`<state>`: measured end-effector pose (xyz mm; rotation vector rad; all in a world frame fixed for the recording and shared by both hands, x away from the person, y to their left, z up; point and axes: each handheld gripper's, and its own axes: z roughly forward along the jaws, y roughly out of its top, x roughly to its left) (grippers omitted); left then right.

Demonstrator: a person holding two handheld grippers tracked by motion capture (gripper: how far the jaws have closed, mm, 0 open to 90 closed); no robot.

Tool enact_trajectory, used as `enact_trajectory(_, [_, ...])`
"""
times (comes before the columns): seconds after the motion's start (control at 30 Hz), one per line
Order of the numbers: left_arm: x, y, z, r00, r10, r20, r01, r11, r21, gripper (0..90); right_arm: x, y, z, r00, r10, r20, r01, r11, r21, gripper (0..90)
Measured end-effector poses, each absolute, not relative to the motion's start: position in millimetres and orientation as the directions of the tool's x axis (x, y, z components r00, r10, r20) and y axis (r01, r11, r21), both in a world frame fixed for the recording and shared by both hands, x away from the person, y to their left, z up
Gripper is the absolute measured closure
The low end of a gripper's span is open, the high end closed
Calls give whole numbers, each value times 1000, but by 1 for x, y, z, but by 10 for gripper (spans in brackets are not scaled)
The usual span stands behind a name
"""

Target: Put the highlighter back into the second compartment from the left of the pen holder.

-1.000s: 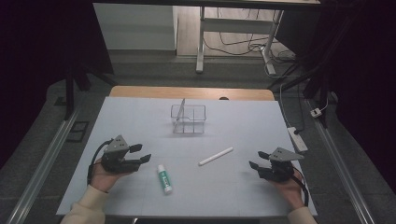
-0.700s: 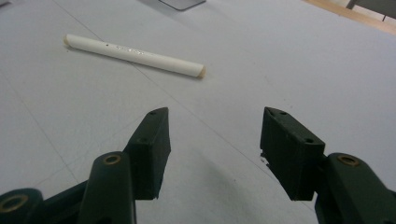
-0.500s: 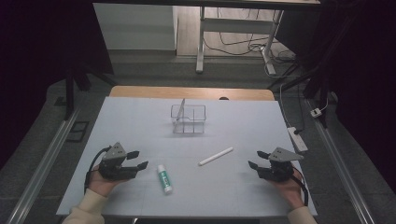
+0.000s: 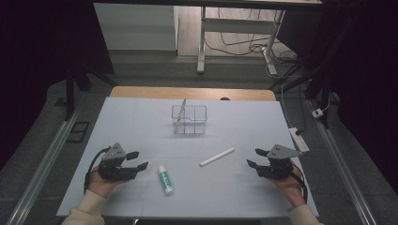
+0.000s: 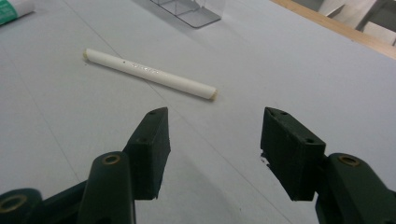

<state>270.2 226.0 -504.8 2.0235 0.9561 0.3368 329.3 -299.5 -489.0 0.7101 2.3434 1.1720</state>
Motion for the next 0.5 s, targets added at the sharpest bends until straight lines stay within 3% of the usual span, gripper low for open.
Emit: enact_trajectory(0.5, [272,226,-507,659,744,-108,521,-348,780,327,346,-275,-478,-847,515,-132,243,596,765,368])
